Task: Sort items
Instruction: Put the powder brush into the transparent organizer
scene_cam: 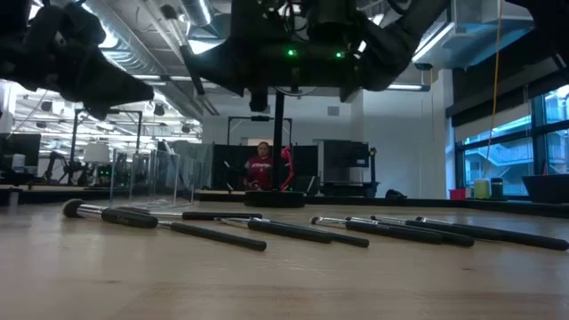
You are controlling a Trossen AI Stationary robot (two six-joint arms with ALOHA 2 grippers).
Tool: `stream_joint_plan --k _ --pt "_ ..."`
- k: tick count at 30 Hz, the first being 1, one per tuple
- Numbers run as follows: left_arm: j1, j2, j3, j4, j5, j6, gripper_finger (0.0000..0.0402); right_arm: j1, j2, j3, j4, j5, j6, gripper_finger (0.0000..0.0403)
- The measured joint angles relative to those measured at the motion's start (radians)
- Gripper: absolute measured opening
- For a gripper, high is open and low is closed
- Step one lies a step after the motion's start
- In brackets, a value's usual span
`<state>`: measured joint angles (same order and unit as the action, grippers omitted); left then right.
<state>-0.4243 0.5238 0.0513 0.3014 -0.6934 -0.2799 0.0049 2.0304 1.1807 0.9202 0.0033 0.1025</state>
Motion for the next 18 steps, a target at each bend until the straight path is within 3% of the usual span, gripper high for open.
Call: stream_joint_plan --k 7,13,18 --pt "0.002 0.138 0.0 0.247 -0.056 0.085 0.0119 0.047 0.0 -0.026 0.07 0.097 -0.046 0.0062" --pt "0.002 0.22 0.0 0.515 -0.022 0.207 0.015 0.052 0.0 -0.027 0.045 0.128 -0.05 0.0063" --pt "0.003 0.25 0.0 0.575 -0.016 0.241 0.017 0.052 0.0 -0.027 0.039 0.128 -0.055 0.0063"
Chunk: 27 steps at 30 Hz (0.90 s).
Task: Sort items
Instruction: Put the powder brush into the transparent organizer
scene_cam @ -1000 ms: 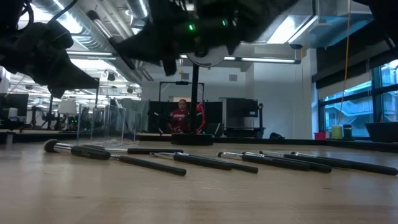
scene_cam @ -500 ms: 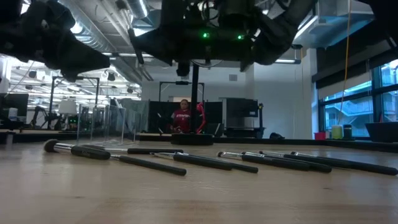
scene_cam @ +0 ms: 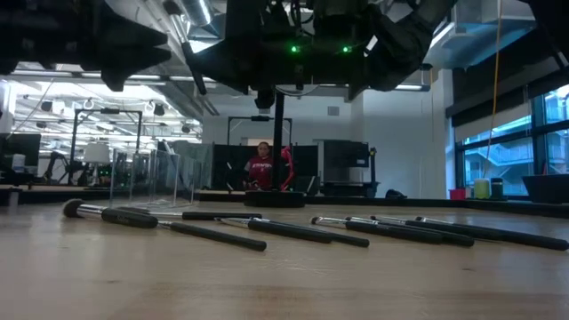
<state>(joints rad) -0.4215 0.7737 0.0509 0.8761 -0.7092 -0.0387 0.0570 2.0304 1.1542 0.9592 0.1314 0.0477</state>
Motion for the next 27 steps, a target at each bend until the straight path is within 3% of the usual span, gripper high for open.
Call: stream_joint_plan --k 6,13,21,27 --pt "0.042 0.048 0.0 0.035 0.003 -0.015 0.0197 0.0 0.0 0.0 0.001 0.0 0.0 0.0063" --pt "0.082 0.101 0.0 0.148 0.11 -0.001 0.0214 0.0 0.0 0.0 -0.021 -0.001 -0.006 0.0063" --pt "0.084 0.139 0.0 0.211 0.109 0.034 0.0213 0.0 0.001 0.0 -0.067 -0.002 -0.007 0.0063" --pt "0.084 0.159 0.0 0.218 0.079 0.035 0.0182 0.0 0.001 0.0 -0.05 0.0 -0.011 0.0063"
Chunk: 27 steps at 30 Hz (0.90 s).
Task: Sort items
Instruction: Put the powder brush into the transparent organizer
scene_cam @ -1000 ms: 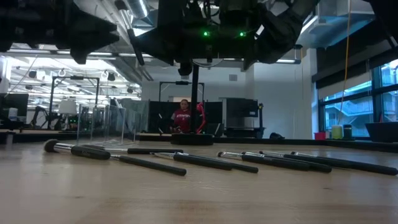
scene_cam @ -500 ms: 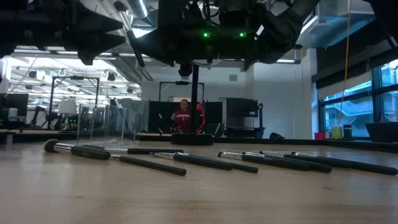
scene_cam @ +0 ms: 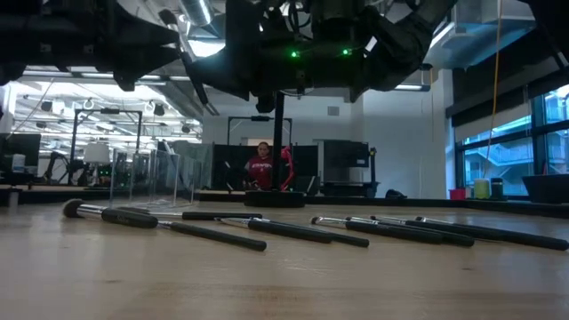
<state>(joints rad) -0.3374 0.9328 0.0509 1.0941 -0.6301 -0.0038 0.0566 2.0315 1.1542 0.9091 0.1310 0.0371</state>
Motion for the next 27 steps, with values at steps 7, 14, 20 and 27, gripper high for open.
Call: stream_joint_plan --k 7,14,20,27 --pt "0.0 0.003 0.0 0.018 -0.003 0.017 0.0139 -0.001 0.0 0.0 -0.011 0.001 0.001 0.0063" --pt "0.0 0.002 0.0 0.056 0.039 0.062 0.0122 0.0 0.0 0.0 -0.028 -0.003 0.005 0.0063" --pt "0.001 0.011 0.0 0.057 0.046 0.062 0.0106 0.0 0.0 0.0 -0.018 -0.002 0.008 0.0063" --pt "0.046 0.046 0.0 0.061 0.094 0.036 0.0116 0.0 0.0 0.0 -0.012 -0.002 0.008 0.0063"
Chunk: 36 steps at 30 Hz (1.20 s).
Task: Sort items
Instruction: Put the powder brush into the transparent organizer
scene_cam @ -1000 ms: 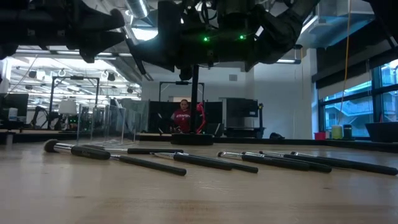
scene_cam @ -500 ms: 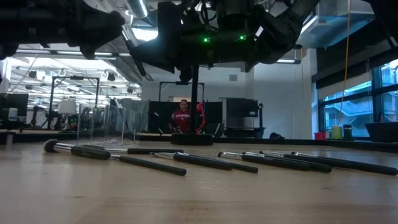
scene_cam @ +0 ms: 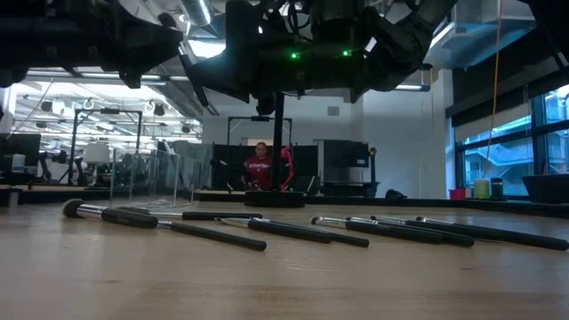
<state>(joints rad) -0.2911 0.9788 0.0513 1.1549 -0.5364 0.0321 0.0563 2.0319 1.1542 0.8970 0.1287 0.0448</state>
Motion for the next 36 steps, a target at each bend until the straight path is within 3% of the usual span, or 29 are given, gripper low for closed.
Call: stream_joint_plan --k 16,24,36 --pt "0.032 0.02 0.0 0.039 0.046 -0.033 0.0052 0.0 0.0 0.0 -0.008 0.004 -0.002 0.0063" --pt "0.032 0.02 0.0 -0.002 -0.049 -0.008 0.0057 -0.002 0.0 0.001 -0.054 0.078 0.011 0.0069" --pt "0.034 0.018 0.0 -0.034 -0.34 0.067 0.0054 -0.021 0.0 0.001 -0.268 0.111 0.185 0.0204"
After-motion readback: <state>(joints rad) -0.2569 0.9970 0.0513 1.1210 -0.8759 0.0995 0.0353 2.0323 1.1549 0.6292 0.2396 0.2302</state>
